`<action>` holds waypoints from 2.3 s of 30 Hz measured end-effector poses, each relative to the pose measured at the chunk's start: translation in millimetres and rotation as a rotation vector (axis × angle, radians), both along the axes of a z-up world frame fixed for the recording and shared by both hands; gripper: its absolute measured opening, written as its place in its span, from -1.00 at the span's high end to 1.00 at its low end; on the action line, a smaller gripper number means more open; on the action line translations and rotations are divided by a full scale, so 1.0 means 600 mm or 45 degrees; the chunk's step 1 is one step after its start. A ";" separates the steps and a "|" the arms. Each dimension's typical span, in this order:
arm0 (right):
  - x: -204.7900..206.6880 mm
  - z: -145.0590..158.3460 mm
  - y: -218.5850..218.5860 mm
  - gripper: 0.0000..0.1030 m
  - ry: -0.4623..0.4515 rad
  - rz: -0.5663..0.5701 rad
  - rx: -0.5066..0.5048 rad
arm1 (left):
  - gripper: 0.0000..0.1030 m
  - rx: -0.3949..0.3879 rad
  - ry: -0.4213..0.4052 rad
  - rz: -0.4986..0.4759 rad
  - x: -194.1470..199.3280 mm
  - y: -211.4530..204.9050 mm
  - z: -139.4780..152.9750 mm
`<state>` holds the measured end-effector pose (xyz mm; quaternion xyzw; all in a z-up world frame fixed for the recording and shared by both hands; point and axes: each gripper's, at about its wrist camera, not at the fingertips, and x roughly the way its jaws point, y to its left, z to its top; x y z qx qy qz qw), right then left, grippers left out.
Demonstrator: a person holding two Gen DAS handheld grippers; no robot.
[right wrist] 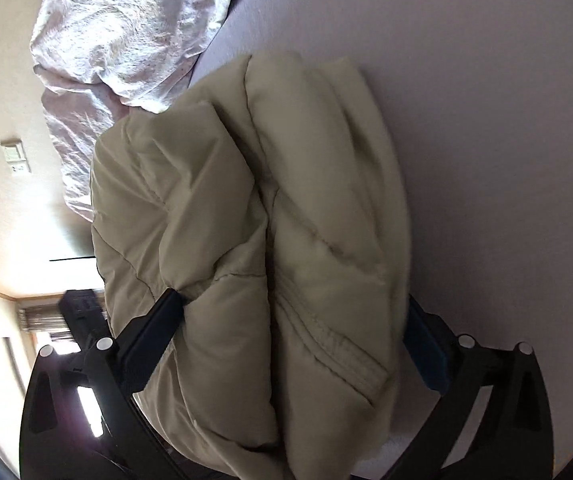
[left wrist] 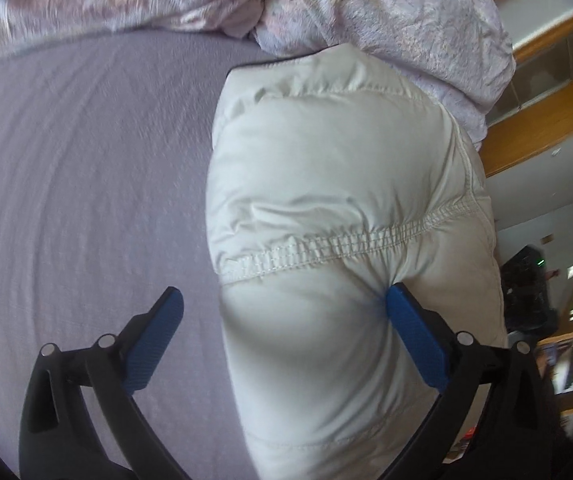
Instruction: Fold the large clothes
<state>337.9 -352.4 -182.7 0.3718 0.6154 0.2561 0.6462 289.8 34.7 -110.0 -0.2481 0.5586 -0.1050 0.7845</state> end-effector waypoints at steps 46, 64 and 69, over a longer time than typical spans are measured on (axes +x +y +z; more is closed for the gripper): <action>0.040 0.259 0.263 -0.42 -0.737 -0.101 -0.655 | -0.60 0.612 -0.329 0.102 0.040 0.155 0.127; 0.028 0.160 0.344 -0.06 -0.662 0.125 -0.893 | -0.68 0.636 -0.288 0.087 -0.015 0.089 0.091; 0.033 0.154 0.333 -0.10 -0.628 0.109 -0.873 | -0.68 0.641 -0.273 0.092 -0.016 0.081 0.086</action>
